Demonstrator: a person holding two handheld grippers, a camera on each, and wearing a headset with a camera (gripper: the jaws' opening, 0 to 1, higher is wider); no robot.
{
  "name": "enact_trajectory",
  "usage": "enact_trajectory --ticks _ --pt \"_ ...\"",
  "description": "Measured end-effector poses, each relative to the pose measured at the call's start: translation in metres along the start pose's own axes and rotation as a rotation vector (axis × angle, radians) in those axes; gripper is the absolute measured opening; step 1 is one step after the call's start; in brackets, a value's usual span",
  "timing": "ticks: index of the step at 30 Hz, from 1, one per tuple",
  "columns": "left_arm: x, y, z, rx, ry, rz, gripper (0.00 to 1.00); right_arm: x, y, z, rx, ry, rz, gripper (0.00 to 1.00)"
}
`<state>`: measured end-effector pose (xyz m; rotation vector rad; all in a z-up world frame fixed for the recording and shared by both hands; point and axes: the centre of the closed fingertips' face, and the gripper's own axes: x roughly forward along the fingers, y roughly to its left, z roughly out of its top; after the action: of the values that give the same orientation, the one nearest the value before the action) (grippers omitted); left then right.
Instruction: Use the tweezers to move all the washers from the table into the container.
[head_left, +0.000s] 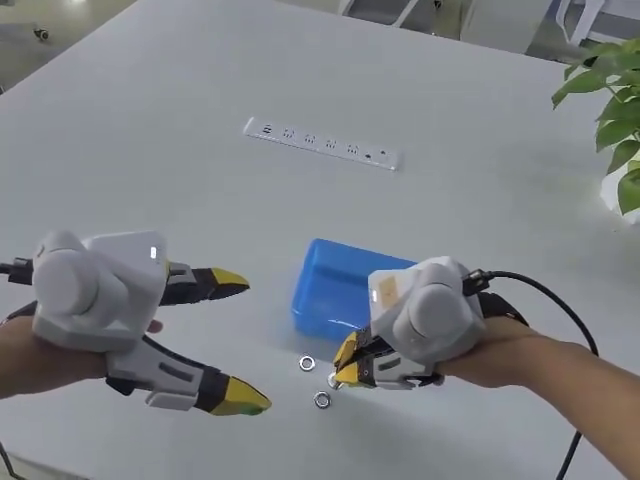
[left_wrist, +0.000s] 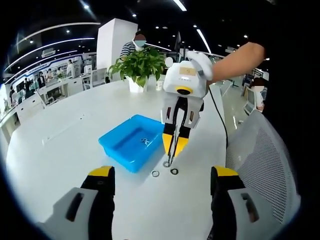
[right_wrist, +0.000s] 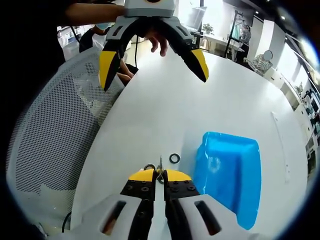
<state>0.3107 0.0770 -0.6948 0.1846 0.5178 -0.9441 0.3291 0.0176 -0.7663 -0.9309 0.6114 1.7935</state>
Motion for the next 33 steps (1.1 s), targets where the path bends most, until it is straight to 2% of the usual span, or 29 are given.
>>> enact_trajectory --ticks 11,18,33 --pt "-0.002 0.001 -0.002 -0.003 0.008 0.017 0.93 -0.006 0.000 0.003 -0.006 -0.007 -0.007 0.06" --pt "-0.003 0.002 -0.002 -0.007 0.011 0.021 0.98 -0.017 -0.001 0.013 -0.016 -0.017 -0.017 0.06" --pt "-0.007 0.000 -0.001 -0.011 0.013 0.025 0.99 -0.045 -0.009 0.026 -0.041 -0.019 -0.026 0.06"
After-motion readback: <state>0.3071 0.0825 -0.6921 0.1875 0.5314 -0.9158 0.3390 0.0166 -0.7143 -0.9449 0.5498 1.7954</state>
